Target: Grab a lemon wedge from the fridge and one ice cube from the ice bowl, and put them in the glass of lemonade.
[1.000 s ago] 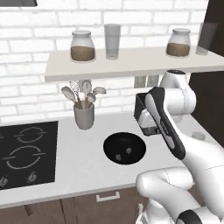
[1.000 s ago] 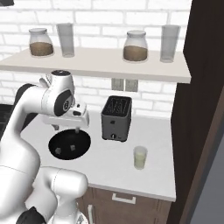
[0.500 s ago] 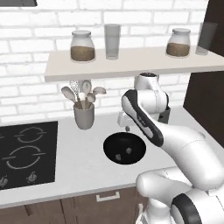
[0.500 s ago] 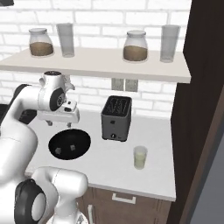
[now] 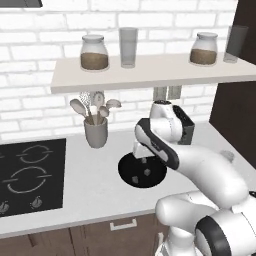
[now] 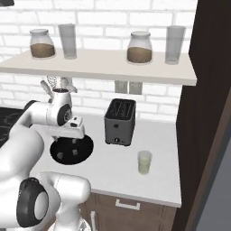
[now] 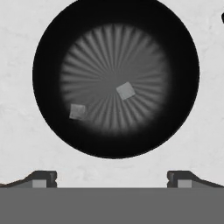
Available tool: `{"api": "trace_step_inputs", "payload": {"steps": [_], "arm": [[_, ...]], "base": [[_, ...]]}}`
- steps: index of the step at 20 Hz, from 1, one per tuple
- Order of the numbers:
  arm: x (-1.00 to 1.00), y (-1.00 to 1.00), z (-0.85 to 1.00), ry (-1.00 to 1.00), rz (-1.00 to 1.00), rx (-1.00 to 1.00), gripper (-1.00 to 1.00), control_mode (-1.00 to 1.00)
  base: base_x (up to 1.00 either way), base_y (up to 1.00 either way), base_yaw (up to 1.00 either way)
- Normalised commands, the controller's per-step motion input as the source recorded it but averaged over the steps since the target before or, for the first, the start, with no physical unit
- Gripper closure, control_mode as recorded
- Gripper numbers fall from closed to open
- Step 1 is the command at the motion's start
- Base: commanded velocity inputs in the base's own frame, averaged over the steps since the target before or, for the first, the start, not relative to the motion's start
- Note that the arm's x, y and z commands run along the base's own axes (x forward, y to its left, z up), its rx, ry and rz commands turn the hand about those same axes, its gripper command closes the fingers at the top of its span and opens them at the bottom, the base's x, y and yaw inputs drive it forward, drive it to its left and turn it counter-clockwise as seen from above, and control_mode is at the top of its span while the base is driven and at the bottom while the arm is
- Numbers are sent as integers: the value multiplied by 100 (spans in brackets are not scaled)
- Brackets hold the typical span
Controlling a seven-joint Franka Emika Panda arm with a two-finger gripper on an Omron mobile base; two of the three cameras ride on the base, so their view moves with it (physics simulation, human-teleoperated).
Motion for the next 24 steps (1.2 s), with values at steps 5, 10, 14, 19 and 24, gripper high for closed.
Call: {"api": "trace_step_inputs", "payload": {"steps": [5, 10, 14, 19, 24], "arm": [[46, 0, -62, 11, 3, 0, -100, -100], [48, 6, -40, 11, 10, 0, -100, -100], [26, 1, -39, 6, 6, 0, -100, -100], [2, 0, -34, 6, 2, 0, -100, -100], [2, 7, -42, 0, 2, 0, -100, -100]], "base": [[0, 0, 0], [0, 0, 0], [0, 0, 0], [0, 0, 0], [0, 0, 0]]}}
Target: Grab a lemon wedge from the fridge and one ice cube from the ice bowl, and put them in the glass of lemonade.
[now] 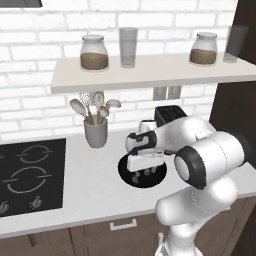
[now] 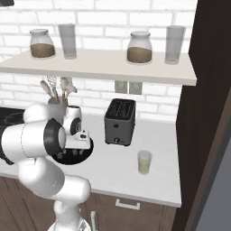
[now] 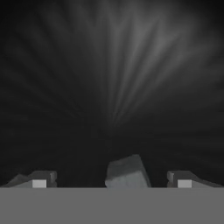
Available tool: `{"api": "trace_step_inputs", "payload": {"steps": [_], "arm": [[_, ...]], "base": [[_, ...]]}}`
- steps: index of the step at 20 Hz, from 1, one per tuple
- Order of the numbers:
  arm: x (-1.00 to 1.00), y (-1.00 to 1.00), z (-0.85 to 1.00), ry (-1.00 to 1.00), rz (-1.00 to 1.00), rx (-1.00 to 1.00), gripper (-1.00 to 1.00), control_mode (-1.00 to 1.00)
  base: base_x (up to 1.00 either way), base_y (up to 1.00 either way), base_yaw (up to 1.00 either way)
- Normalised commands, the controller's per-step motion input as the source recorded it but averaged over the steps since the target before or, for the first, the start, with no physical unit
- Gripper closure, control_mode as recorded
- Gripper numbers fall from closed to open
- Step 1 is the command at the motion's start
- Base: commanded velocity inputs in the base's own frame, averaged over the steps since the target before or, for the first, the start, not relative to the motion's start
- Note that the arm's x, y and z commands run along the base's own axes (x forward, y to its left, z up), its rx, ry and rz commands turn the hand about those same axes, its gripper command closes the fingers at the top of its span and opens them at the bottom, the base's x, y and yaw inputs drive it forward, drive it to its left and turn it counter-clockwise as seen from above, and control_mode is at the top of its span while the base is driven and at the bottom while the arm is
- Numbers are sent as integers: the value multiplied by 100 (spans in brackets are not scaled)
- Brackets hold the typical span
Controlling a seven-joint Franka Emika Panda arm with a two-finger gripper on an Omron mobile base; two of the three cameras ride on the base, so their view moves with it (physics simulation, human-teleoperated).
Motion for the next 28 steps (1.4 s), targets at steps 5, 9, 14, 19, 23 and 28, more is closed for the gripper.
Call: {"api": "trace_step_inputs", "payload": {"steps": [5, 9, 14, 19, 23, 28], "arm": [[0, 0, -21, -1, 1, 0, -100, -100], [1, 0, 0, -1, 0, 0, -100, -100], [7, 10, 0, -4, 0, 0, -100, -100], [15, 0, 0, -2, 0, 0, -100, -100], [3, 0, 0, 0, 0, 0, -100, -100], [2, 0, 0, -1, 0, 0, -100, -100]], "base": [[0, 0, 0], [0, 0, 0], [0, 0, 0], [0, 0, 0], [0, 0, 0], [0, 0, 0]]}}
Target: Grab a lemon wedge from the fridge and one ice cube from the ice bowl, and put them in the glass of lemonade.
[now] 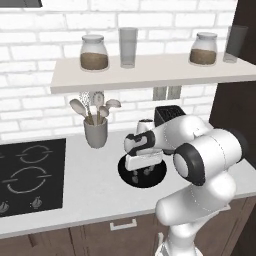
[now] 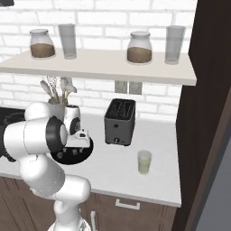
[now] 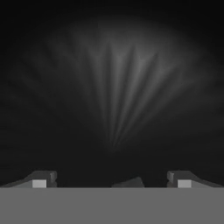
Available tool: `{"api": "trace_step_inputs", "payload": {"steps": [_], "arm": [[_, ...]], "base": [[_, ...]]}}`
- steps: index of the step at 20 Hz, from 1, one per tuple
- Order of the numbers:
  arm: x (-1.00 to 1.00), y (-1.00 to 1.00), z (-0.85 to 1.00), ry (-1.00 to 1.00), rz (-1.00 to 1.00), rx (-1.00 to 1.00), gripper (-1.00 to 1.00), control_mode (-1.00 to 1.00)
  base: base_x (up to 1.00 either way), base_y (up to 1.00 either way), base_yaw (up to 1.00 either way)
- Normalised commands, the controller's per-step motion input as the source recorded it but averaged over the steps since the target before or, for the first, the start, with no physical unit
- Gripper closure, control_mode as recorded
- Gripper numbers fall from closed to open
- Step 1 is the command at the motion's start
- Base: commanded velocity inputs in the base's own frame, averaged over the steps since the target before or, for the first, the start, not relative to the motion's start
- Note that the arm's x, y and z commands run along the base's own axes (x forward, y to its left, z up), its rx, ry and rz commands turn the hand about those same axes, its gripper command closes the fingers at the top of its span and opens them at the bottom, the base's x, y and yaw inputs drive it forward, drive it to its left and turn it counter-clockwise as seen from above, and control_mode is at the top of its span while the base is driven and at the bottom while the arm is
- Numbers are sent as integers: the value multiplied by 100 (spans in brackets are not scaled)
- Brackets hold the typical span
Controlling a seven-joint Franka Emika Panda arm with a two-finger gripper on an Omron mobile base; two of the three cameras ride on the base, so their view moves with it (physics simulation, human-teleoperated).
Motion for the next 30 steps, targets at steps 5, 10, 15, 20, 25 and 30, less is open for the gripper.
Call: {"api": "trace_step_inputs", "payload": {"steps": [5, 10, 15, 20, 25, 30], "arm": [[-16, 0, 0, -1, 0, 0, -100, -100], [-26, -5, 0, 0, 0, 1, -100, -100], [4, 0, 0, -1, 0, 0, -100, -100], [3, 0, -9, -5, 0, 0, -100, -100], [0, 0, -35, -9, 0, 0, -100, -100], [-9, 0, -6, -1, 0, 0, -100, -100]], "base": [[0, 0, 0], [0, 0, 0], [0, 0, 0], [0, 0, 0], [0, 0, 0], [0, 0, 0]]}}
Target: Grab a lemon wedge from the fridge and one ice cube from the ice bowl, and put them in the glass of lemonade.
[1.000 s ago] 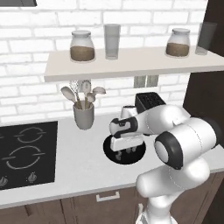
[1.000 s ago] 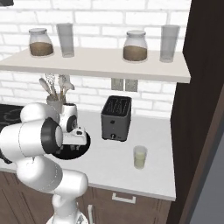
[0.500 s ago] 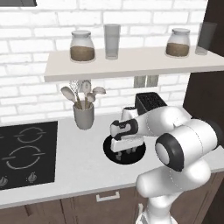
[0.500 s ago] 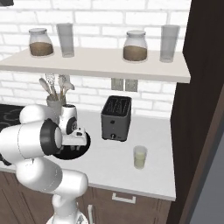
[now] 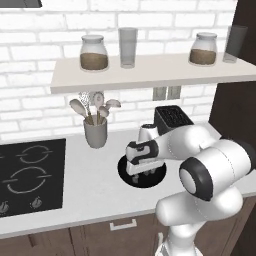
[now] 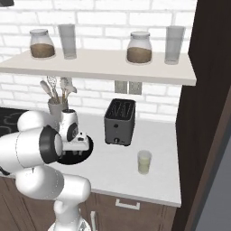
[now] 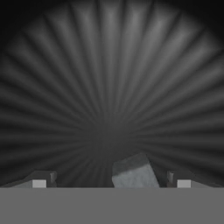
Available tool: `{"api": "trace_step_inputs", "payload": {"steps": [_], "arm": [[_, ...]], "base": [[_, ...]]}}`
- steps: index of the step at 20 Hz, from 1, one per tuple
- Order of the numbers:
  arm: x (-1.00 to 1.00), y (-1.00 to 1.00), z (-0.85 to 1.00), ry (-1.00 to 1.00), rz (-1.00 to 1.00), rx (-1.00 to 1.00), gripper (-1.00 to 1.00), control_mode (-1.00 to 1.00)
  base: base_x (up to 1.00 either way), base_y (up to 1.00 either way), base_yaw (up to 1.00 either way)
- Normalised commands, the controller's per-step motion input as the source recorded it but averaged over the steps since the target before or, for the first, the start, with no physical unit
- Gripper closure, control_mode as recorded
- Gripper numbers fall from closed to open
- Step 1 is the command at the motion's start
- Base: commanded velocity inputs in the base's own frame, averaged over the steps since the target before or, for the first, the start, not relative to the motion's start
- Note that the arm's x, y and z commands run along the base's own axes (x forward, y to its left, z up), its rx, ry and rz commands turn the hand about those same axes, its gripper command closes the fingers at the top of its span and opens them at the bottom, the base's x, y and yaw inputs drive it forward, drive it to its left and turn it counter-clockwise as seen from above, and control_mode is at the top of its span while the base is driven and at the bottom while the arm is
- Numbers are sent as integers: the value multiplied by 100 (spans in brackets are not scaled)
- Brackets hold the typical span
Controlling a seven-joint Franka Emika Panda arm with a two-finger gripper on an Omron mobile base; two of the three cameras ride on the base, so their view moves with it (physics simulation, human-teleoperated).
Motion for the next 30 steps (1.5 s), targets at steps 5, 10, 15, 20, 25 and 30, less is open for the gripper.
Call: {"api": "trace_step_inputs", "payload": {"steps": [5, 10, 15, 20, 25, 30], "arm": [[-1, 0, 0, 0, 0, 0, -100, -100], [0, 0, 0, 0, 0, 0, -100, -100], [0, 0, 0, 0, 0, 0, -100, -100], [0, 0, 0, 0, 0, 0, 100, -100], [0, 0, 0, 0, 0, 0, 100, -100], [0, 0, 0, 0, 0, 0, 100, -100]], "base": [[0, 0, 0], [0, 0, 0], [0, 0, 0], [0, 0, 0], [0, 0, 0], [0, 0, 0]]}}
